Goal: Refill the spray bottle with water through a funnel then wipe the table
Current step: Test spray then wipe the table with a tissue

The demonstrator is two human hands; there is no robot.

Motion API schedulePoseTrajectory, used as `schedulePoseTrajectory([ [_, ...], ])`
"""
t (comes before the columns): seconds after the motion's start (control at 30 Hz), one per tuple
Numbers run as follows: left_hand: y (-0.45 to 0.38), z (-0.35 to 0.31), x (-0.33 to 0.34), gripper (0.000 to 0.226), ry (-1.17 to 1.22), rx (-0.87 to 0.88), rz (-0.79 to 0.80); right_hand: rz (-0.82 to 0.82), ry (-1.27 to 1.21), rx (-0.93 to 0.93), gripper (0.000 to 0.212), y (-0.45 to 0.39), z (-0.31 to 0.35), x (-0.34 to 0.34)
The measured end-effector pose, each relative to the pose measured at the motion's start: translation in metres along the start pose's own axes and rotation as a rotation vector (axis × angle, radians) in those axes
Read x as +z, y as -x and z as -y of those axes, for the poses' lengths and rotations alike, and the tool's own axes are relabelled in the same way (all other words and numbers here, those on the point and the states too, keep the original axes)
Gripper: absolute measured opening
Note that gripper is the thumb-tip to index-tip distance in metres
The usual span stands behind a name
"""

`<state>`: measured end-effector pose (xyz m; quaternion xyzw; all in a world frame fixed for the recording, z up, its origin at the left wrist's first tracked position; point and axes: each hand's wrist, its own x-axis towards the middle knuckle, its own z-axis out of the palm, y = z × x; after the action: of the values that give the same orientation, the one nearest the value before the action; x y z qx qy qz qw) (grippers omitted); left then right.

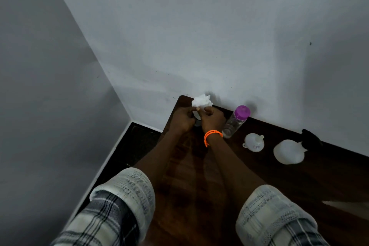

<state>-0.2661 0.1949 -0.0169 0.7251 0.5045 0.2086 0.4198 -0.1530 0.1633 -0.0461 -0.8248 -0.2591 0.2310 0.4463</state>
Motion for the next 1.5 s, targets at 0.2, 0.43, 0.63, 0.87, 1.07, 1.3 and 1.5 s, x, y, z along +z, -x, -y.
schedulePoseTrajectory([
  [0.2,0.000,0.003,-0.005,0.033,0.044,-0.031,-0.018,-0.061,-0.023,0.059,0.032,-0.005,0.009,0.005],
  [0.43,-0.008,0.014,-0.006,0.040,0.009,-0.105,0.008,-0.134,0.030,0.030,0.016,-0.009,0.014,0.012],
  [0.63,-0.012,0.023,-0.002,0.033,0.018,-0.120,-0.025,-0.191,-0.047,-0.027,0.013,-0.003,0.008,0.011],
  [0.87,-0.012,0.020,0.006,0.031,0.035,-0.093,-0.092,-0.228,-0.191,-0.133,0.003,0.006,0.003,0.001],
  [1.07,-0.015,0.008,0.009,0.050,0.096,-0.067,-0.134,-0.260,-0.384,-0.228,0.009,0.028,0.020,-0.021],
  [1.3,-0.001,0.007,0.021,0.040,0.275,0.051,-0.131,-0.172,-0.510,-0.198,0.030,0.048,0.017,-0.050],
  [1.5,0.031,0.014,0.029,0.031,0.854,-0.390,0.057,0.090,-1.132,0.335,0.042,0.060,-0.015,-0.072],
])
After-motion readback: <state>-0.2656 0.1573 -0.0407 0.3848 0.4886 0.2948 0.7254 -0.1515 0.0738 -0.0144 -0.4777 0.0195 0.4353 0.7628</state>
